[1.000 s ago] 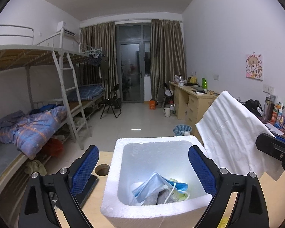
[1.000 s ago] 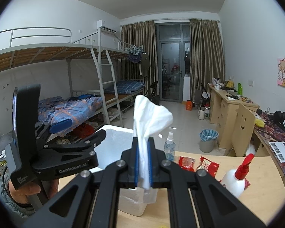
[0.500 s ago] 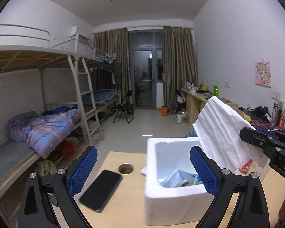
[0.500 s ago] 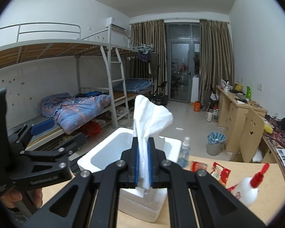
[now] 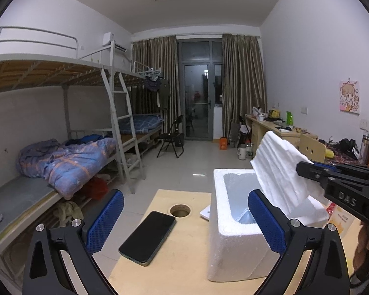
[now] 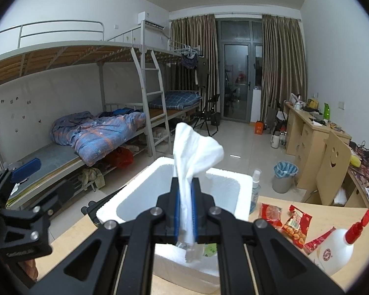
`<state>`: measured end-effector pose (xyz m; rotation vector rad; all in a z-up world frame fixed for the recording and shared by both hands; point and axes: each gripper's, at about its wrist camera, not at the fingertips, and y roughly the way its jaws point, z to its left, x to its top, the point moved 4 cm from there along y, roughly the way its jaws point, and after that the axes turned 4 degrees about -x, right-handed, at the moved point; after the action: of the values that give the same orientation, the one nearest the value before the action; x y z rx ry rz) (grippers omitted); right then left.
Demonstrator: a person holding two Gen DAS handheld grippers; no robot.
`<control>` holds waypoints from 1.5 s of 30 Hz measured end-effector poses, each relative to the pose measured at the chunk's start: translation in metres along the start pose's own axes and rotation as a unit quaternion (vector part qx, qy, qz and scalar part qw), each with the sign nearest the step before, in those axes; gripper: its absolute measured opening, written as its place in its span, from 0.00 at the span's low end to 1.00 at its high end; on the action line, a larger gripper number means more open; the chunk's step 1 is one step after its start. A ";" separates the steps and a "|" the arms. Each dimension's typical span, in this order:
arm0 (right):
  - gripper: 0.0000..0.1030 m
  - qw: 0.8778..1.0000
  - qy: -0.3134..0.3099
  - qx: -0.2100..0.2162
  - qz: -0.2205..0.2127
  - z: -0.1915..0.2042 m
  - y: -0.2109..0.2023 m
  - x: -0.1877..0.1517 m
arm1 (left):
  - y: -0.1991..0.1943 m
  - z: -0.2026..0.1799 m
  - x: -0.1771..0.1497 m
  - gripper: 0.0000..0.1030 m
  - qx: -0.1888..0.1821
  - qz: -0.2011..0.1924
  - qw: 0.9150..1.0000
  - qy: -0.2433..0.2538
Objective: Organize soft objects
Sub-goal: 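Lower the white tissue into the foam box and open the right tool, then withdraw both tools from the foam box toward the yellow mesh net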
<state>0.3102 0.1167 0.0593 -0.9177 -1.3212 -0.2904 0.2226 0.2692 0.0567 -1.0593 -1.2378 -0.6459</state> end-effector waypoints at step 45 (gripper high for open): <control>1.00 0.999 0.025 -0.036 -0.031 -0.023 -0.071 0.001 | -0.060 -0.022 0.005 1.00 -0.043 -0.020 0.999 -0.016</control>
<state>0.2794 0.0555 0.0895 -0.9249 -1.3013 -0.4077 0.1810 0.2252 0.0789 -1.1223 -1.2701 -0.7218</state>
